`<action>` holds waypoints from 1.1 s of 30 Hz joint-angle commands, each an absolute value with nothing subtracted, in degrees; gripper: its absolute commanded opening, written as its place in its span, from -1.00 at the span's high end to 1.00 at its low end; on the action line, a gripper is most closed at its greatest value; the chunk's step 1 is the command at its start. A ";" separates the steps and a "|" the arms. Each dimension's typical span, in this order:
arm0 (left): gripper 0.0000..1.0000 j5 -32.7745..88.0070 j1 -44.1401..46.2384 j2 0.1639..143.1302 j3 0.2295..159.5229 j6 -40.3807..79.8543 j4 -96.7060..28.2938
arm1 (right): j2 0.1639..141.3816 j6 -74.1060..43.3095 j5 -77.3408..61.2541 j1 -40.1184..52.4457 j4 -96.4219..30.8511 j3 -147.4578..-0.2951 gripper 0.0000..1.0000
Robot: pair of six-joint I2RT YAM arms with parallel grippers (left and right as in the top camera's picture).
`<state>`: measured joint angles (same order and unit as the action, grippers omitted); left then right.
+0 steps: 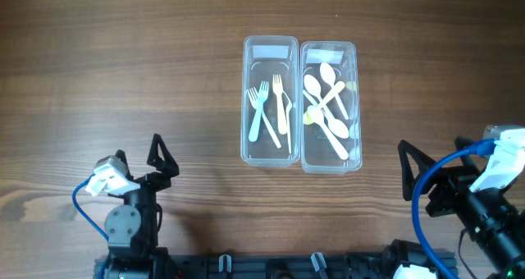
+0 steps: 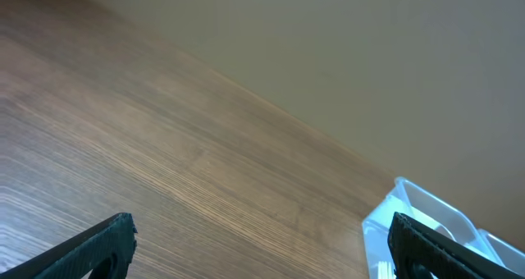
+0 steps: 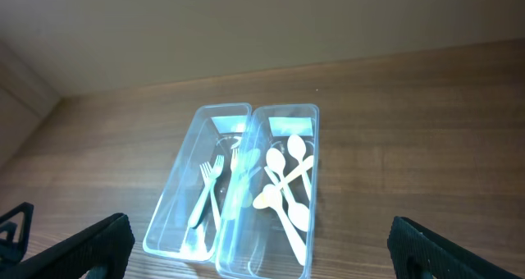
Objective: Pack container
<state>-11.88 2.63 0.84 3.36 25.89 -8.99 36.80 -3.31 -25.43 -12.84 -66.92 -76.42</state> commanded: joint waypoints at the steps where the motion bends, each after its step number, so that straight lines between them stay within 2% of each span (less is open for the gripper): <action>1: -1.00 -10.94 2.11 0.45 2.85 26.17 -8.97 | 37.19 -3.01 -24.84 -12.82 -66.92 -76.44 -0.99; 20: -0.99 -10.94 2.11 0.45 2.85 26.17 -8.97 | 37.19 -2.94 -24.77 -12.82 -66.85 -76.44 -0.99; 23: -0.99 -10.94 2.11 0.45 2.85 26.17 -8.97 | 37.17 -2.79 -20.03 -12.82 -66.28 -76.29 -0.99; 25: -1.00 -10.94 2.11 0.45 2.85 26.17 -8.97 | 37.17 -2.35 -16.40 -12.82 -64.53 -75.37 -1.00; 31: -1.00 -10.94 2.11 0.45 2.85 26.17 -8.97 | 36.80 10.31 -16.34 -12.82 -53.74 -67.33 -0.99; 33: -0.99 -10.94 2.11 0.45 2.85 26.17 -8.97 | 34.50 11.88 -18.46 -12.82 -46.83 -58.63 -0.99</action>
<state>-11.88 2.50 0.84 3.33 25.89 -8.97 36.56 7.11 -17.91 -12.84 -51.18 -65.76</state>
